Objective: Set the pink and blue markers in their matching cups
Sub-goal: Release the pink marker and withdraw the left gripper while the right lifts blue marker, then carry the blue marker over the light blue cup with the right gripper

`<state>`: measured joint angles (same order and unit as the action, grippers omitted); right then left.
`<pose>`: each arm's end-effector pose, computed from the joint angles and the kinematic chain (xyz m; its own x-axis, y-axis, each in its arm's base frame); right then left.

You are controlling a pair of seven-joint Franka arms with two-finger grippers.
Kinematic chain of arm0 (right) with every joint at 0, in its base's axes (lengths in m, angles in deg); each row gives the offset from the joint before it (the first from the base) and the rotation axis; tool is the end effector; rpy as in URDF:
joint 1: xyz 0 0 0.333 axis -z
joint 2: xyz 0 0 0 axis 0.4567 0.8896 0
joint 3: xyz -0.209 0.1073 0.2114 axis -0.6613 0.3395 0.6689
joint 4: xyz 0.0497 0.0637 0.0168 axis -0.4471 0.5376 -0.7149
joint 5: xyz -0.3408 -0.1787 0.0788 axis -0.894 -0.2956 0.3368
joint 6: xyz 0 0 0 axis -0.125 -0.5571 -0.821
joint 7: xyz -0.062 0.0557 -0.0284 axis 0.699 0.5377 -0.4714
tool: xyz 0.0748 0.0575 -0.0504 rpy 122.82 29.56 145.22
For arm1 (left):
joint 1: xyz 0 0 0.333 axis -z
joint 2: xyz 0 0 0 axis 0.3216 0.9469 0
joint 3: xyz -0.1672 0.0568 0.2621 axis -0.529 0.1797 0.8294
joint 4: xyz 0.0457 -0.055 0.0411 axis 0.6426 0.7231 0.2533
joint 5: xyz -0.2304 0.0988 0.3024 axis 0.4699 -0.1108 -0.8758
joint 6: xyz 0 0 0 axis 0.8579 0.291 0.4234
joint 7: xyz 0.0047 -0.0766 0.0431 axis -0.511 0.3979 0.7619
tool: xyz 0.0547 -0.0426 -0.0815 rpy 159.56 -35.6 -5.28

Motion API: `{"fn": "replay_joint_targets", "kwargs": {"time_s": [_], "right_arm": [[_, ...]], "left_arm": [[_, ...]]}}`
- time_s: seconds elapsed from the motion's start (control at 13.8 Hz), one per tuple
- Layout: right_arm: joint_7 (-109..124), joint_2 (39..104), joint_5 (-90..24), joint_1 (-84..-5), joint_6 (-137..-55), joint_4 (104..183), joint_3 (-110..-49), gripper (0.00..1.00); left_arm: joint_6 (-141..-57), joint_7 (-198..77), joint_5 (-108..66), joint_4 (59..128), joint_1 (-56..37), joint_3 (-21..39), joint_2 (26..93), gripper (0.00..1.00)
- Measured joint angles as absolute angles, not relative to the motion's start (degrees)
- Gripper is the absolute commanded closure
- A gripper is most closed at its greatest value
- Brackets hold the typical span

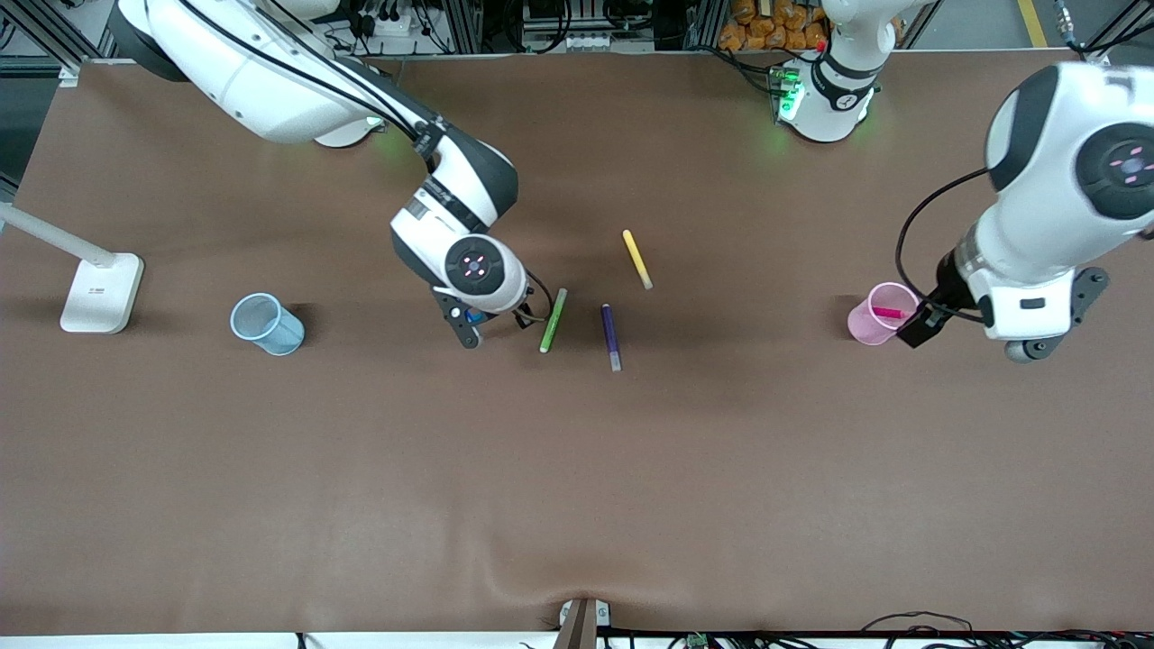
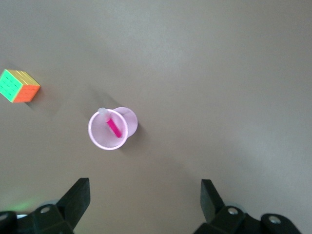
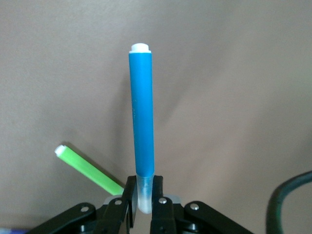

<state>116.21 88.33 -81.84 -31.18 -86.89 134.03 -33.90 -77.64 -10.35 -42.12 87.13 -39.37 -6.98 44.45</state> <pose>0.5296 0.4008 0.2866 0.4906 -0.8508 -0.1882 -0.8006 -0.5254 0.2880 0.5927 -0.0942 0.5191 0.7511 0.6593 0.0339 0.6560 -0.7397 -0.1501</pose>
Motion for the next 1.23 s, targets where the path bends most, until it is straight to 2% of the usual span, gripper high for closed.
{"fn": "replay_joint_targets", "kwargs": {"time_s": [0.29,0.51,0.8,1.23], "right_arm": [[107.2,86.4,-76.7,-28.7,-75.9,128.7,-35.3,1.0],[97.6,83.0,-69.3,-28.4,-71.9,127.8,-41.6,1.0],[86.0,78.9,-59.2,-28.3,-66.9,127.7,-51.1,1.0],[74.0,77.5,-55.8,-28.4,-60.0,127.7,-60.3,1.0]], "left_arm": [[-68.6,-22.5,-40.6,80.6,-39.9,-6.9,44.1,0.0],[-65.5,-27.5,-40.5,77.5,-39.9,-6.9,44.0,0.0],[-65.0,-37.0,-40.5,76.3,-40.4,-6.9,43.6,0.0],[-67.6,-51.6,-40.5,75.9,-41.6,-6.5,41.9,0.0]]}}
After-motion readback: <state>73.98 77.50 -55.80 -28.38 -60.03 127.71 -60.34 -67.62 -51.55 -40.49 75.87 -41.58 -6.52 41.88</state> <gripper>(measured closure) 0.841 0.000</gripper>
